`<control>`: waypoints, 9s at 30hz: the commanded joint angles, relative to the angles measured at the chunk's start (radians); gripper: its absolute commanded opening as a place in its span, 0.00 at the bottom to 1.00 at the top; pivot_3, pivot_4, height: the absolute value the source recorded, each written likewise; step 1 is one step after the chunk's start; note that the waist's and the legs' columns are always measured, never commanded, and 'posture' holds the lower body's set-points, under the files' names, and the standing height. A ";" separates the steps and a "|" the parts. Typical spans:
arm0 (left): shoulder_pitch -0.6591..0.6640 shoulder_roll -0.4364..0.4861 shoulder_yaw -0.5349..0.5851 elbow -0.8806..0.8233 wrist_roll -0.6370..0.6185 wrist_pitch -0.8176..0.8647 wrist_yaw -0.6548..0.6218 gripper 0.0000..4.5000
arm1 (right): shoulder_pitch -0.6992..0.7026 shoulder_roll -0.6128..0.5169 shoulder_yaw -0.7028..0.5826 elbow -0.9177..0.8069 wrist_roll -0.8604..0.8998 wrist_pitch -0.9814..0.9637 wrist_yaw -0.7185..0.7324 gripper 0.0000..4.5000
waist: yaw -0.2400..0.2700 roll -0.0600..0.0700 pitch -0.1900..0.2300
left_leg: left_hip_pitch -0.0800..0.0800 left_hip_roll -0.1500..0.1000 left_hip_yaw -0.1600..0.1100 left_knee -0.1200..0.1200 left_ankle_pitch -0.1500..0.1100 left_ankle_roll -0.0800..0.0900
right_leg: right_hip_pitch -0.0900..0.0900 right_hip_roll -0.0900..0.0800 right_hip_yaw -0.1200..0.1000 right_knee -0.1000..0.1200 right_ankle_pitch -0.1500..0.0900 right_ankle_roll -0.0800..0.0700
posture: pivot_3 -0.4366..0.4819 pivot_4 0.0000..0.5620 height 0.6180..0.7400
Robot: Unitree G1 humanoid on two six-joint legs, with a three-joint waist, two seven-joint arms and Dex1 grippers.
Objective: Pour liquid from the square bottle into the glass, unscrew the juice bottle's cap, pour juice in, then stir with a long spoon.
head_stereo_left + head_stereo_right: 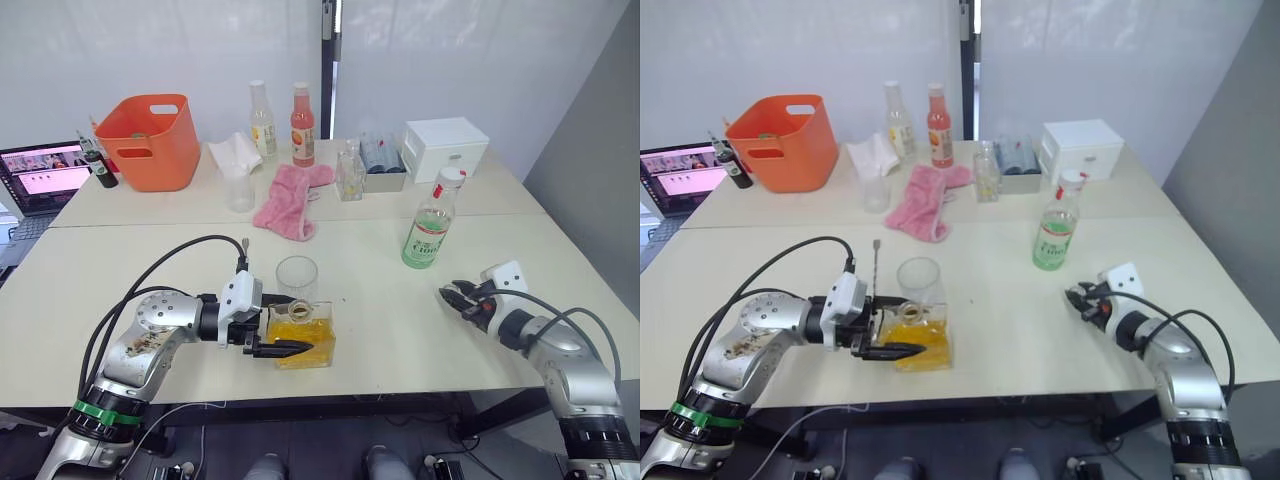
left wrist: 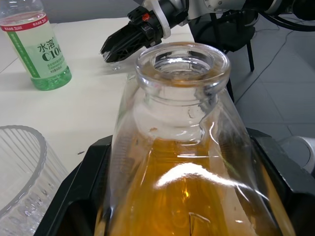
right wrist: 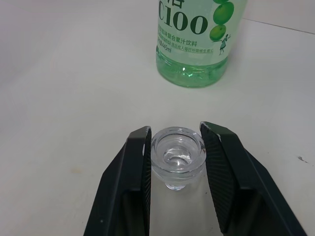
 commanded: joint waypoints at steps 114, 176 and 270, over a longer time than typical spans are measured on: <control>-0.515 -0.040 0.014 0.858 0.673 -1.035 0.650 0.63 | -0.063 0.063 0.189 -0.740 0.343 0.442 -0.060 1.00 | -0.001 -0.004 0.007 | -0.018 0.000 -0.001 -0.001 0.001 -0.001 | -0.020 0.001 0.000 0.002 0.007 -0.007 | 0.48 0.27 0.99; -0.588 0.073 -0.165 0.871 1.291 -1.231 1.473 0.63 | -0.064 0.059 0.179 -0.753 0.392 0.471 -0.081 1.00 | -0.002 -0.004 0.007 | -0.018 0.000 -0.001 0.000 0.001 -0.001 | -0.020 0.001 0.000 0.003 0.007 -0.007 | 0.48 0.27 0.99; -0.562 0.115 -0.193 0.887 0.982 -1.219 1.256 0.63 | -0.074 0.060 0.189 -0.723 0.383 0.449 -0.073 1.00 | -0.003 -0.004 0.007 | -0.018 0.000 -0.001 0.002 0.001 -0.001 | -0.021 0.001 0.000 0.006 0.007 -0.007 | 0.48 0.27 0.99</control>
